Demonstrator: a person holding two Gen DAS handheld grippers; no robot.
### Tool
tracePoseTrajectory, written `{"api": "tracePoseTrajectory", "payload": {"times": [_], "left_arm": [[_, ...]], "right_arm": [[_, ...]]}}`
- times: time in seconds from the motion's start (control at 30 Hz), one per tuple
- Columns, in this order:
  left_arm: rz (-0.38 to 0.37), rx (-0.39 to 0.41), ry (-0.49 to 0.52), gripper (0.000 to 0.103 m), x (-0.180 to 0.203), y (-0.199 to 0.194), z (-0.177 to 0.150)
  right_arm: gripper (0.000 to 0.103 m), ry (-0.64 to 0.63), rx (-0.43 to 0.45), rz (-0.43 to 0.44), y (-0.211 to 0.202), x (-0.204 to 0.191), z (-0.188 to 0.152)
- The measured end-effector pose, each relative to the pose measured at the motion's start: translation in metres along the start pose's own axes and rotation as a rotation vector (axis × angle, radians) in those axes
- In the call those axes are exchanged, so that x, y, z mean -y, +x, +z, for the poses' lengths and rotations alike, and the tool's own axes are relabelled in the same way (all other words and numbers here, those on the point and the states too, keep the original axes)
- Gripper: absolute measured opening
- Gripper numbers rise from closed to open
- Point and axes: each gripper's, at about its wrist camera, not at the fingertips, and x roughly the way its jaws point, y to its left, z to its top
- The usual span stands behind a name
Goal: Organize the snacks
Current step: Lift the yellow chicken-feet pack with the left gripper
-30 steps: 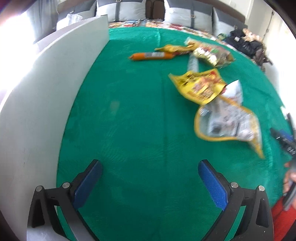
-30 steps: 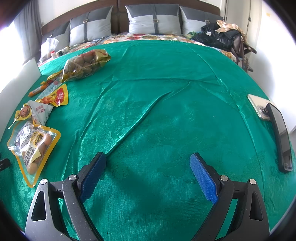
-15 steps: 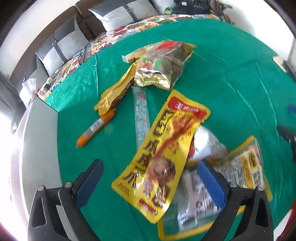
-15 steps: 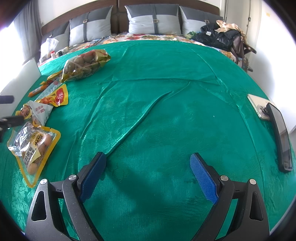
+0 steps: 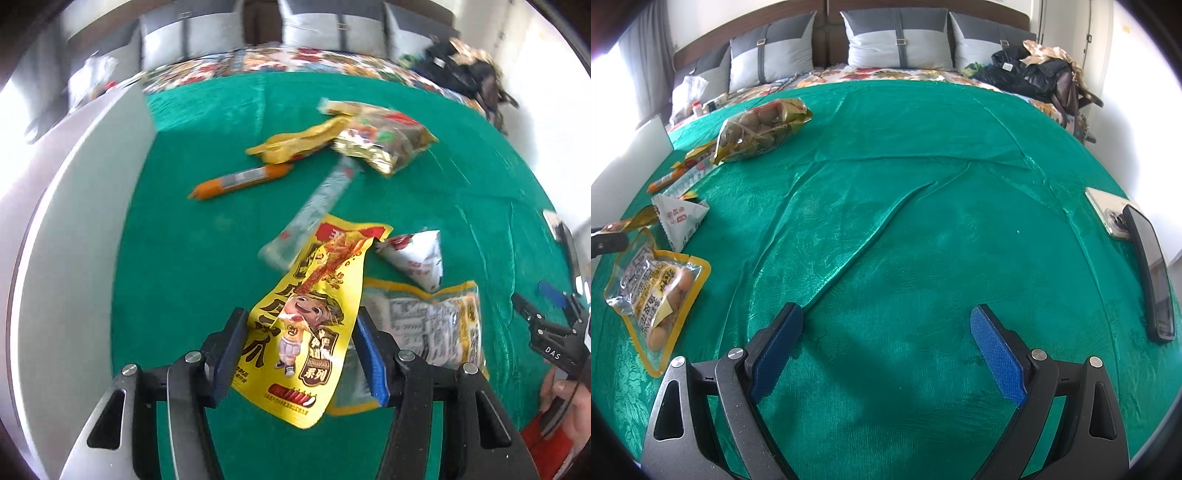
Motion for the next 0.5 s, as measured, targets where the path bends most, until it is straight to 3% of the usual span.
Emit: {"api": "tracePoseTrajectory", "payload": {"times": [0.07,0.1,0.27,0.4,0.5], "left_arm": [[0.03,0.016,-0.034,0.053,-0.011,-0.01,-0.013],[0.044,0.018,-0.037,0.04,-0.014,-0.012,-0.018],[0.059,0.019,-0.033,0.041,-0.024,-0.007,-0.04],[0.042,-0.022,-0.018,0.068,-0.024,0.01,-0.048],[0.062,-0.023,0.016,0.07,-0.022,0.014,-0.053]], "right_arm": [[0.094,0.0,0.0,0.0,0.0,0.0,0.0],[0.094,0.0,0.0,0.0,0.0,0.0,0.0],[0.094,0.0,0.0,0.001,0.0,0.0,0.0],[0.094,-0.001,0.001,0.002,0.0,0.0,0.0],[0.094,-0.001,0.0,0.003,0.0,0.0,0.0]]}}
